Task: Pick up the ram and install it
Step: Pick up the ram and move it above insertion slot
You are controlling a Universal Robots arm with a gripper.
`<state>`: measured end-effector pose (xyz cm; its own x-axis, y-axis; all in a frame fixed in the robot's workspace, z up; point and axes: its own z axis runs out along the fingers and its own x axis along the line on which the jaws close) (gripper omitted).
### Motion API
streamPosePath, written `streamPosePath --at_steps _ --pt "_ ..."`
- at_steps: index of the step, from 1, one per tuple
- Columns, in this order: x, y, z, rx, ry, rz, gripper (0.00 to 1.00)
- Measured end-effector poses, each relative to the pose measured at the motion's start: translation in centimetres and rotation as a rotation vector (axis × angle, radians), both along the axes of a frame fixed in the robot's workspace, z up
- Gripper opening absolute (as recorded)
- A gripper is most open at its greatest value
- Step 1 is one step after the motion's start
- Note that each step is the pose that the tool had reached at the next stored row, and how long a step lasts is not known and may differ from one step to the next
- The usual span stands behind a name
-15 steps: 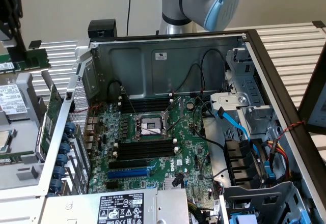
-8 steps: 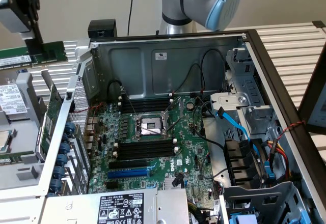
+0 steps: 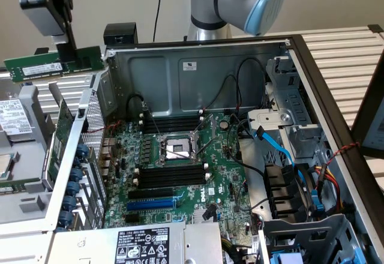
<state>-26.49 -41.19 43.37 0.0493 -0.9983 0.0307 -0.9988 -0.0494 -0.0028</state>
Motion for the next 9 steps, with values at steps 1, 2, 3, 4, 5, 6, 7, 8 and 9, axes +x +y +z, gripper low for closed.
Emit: streamPosePath --at_steps 1,2,3,4,5,6,7,8,9 --pt "0.4 0.0 0.0 0.0005 0.0 0.0 0.13" --pt "0.9 0.0 -0.01 0.001 -0.0001 0.0 0.13" --pt "1.4 0.0 -0.02 0.0013 -0.0001 0.0 0.13" --pt "1.8 0.0 -0.03 0.0016 -0.0001 0.0 0.13" --pt "2.3 0.0 -0.04 0.0021 -0.0002 0.0 0.13" --pt "2.7 0.0 -0.05 0.0025 -0.0001 0.0 0.13" --pt "3.2 0.0 -0.06 0.0028 0.0 0.0 0.13" --pt "3.6 0.0 -0.08 0.0033 -0.0001 0.0 0.13" --pt "4.1 0.0 -0.1 0.0035 -0.0001 0.0 0.13"
